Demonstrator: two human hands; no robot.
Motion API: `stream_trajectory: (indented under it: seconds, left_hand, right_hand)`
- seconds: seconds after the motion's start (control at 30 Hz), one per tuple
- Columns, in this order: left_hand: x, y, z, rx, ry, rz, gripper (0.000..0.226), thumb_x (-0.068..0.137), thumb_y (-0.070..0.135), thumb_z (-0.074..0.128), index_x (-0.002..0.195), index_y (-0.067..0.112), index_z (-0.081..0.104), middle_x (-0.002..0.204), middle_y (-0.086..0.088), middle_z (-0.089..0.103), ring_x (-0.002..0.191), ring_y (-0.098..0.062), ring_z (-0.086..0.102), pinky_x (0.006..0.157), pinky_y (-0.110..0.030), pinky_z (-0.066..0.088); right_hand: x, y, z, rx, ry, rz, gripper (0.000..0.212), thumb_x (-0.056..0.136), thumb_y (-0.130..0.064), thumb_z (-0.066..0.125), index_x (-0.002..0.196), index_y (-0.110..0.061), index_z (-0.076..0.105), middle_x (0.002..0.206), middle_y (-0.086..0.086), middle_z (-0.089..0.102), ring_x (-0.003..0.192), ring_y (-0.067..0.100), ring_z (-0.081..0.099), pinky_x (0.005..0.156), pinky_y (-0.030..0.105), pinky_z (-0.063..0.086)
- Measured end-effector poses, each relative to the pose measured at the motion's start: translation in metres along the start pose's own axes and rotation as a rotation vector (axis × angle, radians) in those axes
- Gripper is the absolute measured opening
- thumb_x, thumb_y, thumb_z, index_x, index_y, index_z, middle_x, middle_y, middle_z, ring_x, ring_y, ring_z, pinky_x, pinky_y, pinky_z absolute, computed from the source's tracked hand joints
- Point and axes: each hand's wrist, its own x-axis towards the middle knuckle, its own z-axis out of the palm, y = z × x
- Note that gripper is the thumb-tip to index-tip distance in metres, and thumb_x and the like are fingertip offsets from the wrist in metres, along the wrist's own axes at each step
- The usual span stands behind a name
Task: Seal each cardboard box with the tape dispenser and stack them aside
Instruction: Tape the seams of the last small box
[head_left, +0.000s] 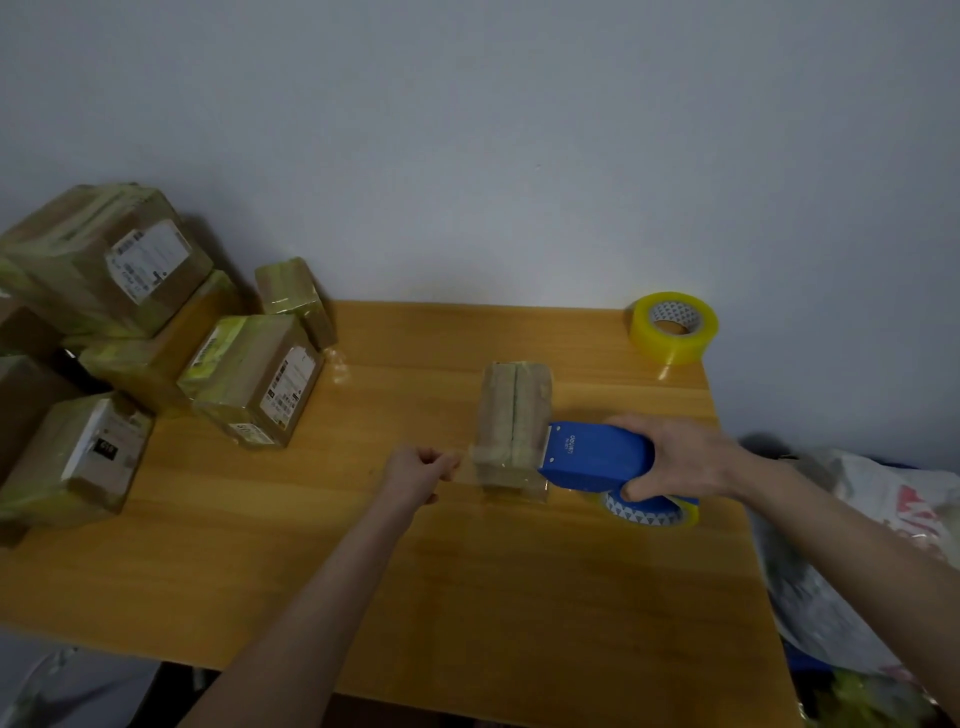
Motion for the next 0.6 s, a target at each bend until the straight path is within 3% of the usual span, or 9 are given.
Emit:
stream_trajectory:
  seconds: [0.2, 0.27, 0.33, 0.37, 0.43, 0.53, 0.57, 0.6]
  left_hand:
    - [0.005, 0.002, 0.01, 0.406, -0.021, 0.193, 0.032, 0.096, 0.041, 0.05, 0.086, 0.017, 0.068, 0.077, 0.0, 0.068, 0.065, -0.014, 0.062, 0.062, -0.033, 0.054]
    - [0.01, 0.002, 0.008, 0.623, -0.017, 0.254, 0.038, 0.098, 0.046, 0.043, 0.111, 0.019, 0.066, 0.099, -0.003, 0.069, 0.082, -0.018, 0.065, 0.068, -0.033, 0.052]
    - [0.014, -0.005, -0.001, 0.773, -0.06, 0.212, 0.052, 0.097, 0.05, 0.042, 0.141, 0.023, 0.044, 0.128, -0.005, 0.058, 0.109, -0.023, 0.059, 0.08, -0.032, 0.046]
    - [0.013, -0.01, -0.008, 0.802, -0.062, 0.169, 0.054, 0.097, 0.048, 0.044, 0.145, 0.023, 0.038, 0.134, -0.005, 0.054, 0.115, -0.024, 0.056, 0.085, -0.033, 0.046]
    - [0.004, -0.015, -0.019, 0.802, 0.064, 0.196, 0.045, 0.099, 0.036, 0.046, 0.142, 0.02, 0.043, 0.134, -0.005, 0.054, 0.114, -0.022, 0.056, 0.087, -0.035, 0.05]
    - [-0.026, -0.006, -0.003, 0.723, 0.292, 0.691, 0.035, 0.09, 0.008, 0.061, 0.124, 0.015, 0.061, 0.12, -0.006, 0.062, 0.1, -0.021, 0.062, 0.072, -0.031, 0.055]
    - [-0.039, 0.001, 0.01, 0.674, 0.269, 0.847, 0.041, 0.083, 0.002, 0.066, 0.122, 0.014, 0.063, 0.121, -0.007, 0.062, 0.103, -0.023, 0.063, 0.075, -0.033, 0.056]
    - [-0.048, 0.007, 0.024, 0.684, 0.184, 0.938, 0.051, 0.081, 0.001, 0.065, 0.129, 0.015, 0.058, 0.132, -0.006, 0.056, 0.116, -0.022, 0.058, 0.089, -0.037, 0.053]
  right_hand:
    - [0.005, 0.0, 0.005, 0.016, -0.036, 0.024, 0.069, 0.071, -0.032, 0.076, 0.13, -0.04, 0.042, 0.11, -0.007, 0.061, 0.099, 0.016, 0.059, 0.089, 0.041, 0.052]
    - [0.004, -0.001, 0.007, 0.032, -0.025, 0.015, 0.067, 0.071, -0.033, 0.076, 0.128, -0.041, 0.043, 0.108, -0.007, 0.061, 0.098, 0.015, 0.06, 0.088, 0.041, 0.053]
    - [0.001, 0.001, 0.007, 0.025, -0.019, 0.018, 0.066, 0.07, -0.035, 0.075, 0.128, -0.042, 0.042, 0.105, -0.01, 0.061, 0.095, 0.013, 0.06, 0.085, 0.037, 0.053]
    - [-0.001, 0.003, 0.008, 0.012, -0.011, 0.024, 0.067, 0.071, -0.036, 0.074, 0.128, -0.042, 0.041, 0.104, -0.011, 0.06, 0.094, 0.012, 0.059, 0.083, 0.036, 0.053]
    - [-0.006, 0.009, 0.01, -0.007, 0.019, 0.036, 0.068, 0.07, -0.039, 0.074, 0.129, -0.041, 0.04, 0.104, -0.011, 0.06, 0.093, 0.012, 0.059, 0.082, 0.037, 0.053]
    - [-0.005, 0.012, 0.016, -0.012, 0.037, 0.016, 0.069, 0.07, -0.041, 0.074, 0.13, -0.039, 0.041, 0.104, -0.01, 0.06, 0.093, 0.012, 0.059, 0.081, 0.038, 0.054]
    - [-0.004, 0.01, 0.018, -0.024, 0.034, 0.003, 0.071, 0.07, -0.044, 0.074, 0.131, -0.039, 0.039, 0.104, -0.011, 0.059, 0.093, 0.012, 0.058, 0.08, 0.037, 0.054]
    - [-0.003, 0.008, 0.018, -0.042, 0.029, -0.006, 0.073, 0.069, -0.05, 0.074, 0.132, -0.04, 0.038, 0.105, -0.012, 0.058, 0.094, 0.013, 0.058, 0.079, 0.036, 0.053]
